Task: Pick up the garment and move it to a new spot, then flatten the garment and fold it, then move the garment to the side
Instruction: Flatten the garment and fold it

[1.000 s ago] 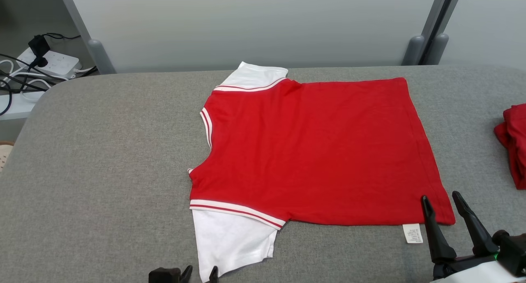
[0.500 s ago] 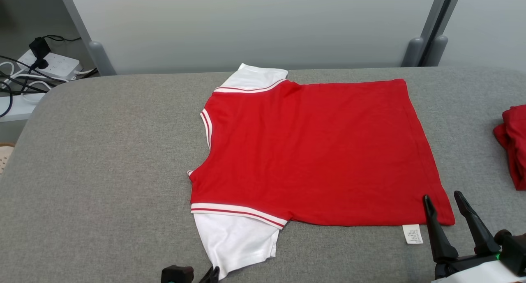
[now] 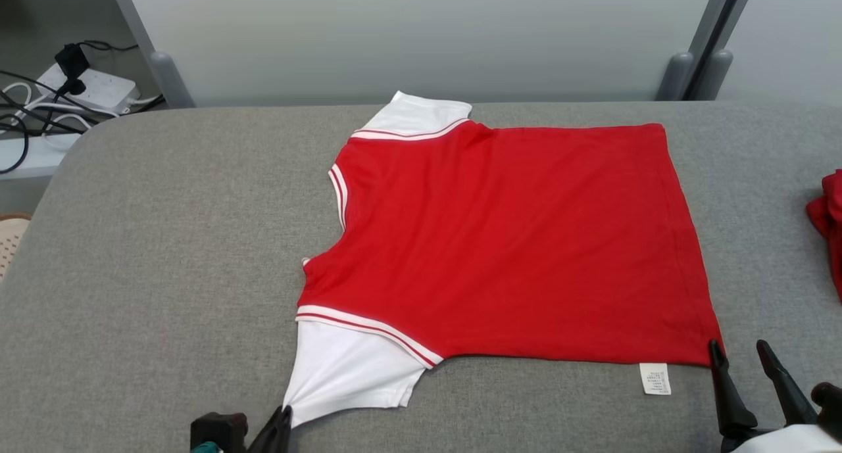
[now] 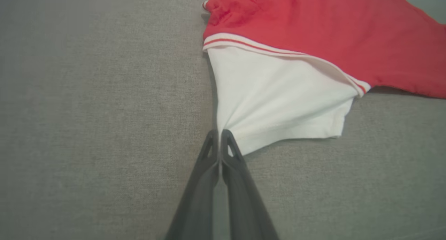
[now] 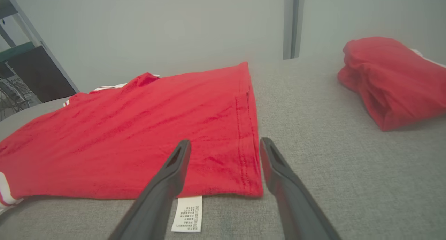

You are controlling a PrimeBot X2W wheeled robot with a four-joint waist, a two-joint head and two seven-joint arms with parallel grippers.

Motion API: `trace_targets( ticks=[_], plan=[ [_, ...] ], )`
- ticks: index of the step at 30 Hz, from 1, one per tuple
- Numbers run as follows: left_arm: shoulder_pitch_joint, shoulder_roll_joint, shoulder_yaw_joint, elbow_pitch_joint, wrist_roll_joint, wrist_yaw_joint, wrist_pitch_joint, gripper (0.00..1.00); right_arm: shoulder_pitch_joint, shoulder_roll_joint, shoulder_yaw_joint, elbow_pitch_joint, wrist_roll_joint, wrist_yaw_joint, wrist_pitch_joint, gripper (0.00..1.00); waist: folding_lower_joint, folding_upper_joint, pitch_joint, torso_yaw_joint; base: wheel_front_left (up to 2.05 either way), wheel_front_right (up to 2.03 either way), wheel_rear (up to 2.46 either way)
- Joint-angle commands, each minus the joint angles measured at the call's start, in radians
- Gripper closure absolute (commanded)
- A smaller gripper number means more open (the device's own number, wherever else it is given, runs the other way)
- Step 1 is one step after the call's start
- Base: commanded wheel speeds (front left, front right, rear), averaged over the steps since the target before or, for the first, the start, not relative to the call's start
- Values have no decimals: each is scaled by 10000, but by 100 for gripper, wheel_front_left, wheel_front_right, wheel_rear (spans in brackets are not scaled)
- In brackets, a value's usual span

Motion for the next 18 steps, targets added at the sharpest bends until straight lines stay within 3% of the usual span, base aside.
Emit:
trace_targets(
  ticks=[1, 18],
  plan=[
    [-95, 290, 477, -518, -59, 148, 67, 100, -593, -352, 222, 250, 248, 42, -116, 0, 0, -1, 140, 36, 0, 0, 0],
    [-218, 513, 377, -1179, -50, 231, 355, 100, -1621, -588, 947, 2983, 1616, 42, -116, 0, 0, -1, 507, 286, 0, 0, 0]
  ],
)
